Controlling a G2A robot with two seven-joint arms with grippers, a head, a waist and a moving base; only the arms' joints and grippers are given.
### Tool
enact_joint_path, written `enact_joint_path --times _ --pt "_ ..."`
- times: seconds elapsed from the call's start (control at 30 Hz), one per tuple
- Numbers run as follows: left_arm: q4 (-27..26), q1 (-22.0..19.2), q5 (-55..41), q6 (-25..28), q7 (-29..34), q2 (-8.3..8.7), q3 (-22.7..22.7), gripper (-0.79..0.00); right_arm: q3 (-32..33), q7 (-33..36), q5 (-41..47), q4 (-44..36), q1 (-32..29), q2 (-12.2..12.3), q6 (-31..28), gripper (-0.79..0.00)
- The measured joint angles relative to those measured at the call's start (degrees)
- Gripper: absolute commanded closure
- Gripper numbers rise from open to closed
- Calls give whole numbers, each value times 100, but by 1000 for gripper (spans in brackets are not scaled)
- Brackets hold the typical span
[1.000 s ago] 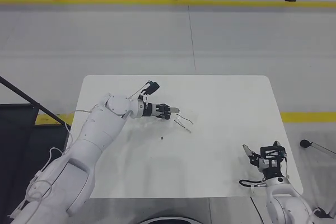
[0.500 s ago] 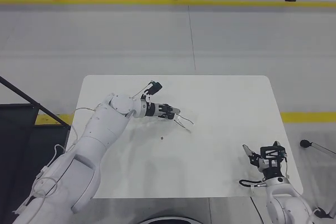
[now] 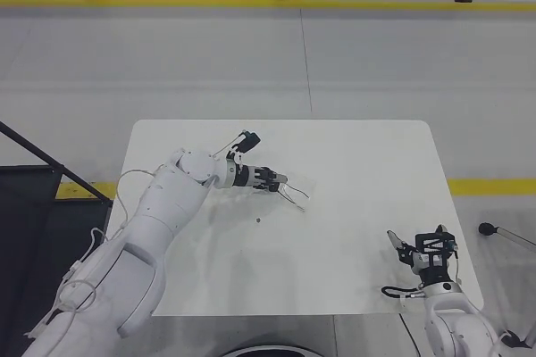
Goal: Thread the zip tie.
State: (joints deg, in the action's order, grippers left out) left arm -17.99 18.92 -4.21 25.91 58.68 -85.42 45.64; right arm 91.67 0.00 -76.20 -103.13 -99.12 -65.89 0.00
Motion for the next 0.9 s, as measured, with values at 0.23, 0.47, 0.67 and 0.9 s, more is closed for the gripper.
enact_joint_path --times 0.23,0.47,0.67,0.9 --pt "92 -22 23 -5 -30 -49 9 -308 0 0 0 0 0 0 0 -785" --pt "152 -33 45 -13 -73 -88 25 -286 0 0 0 0 0 0 0 -785" --pt "172 -41 73 -15 -55 -124 29 -292 0 0 0 0 0 0 0 -785" --pt "180 -40 115 8 6 -166 25 -296 0 0 0 0 0 0 0 -785"
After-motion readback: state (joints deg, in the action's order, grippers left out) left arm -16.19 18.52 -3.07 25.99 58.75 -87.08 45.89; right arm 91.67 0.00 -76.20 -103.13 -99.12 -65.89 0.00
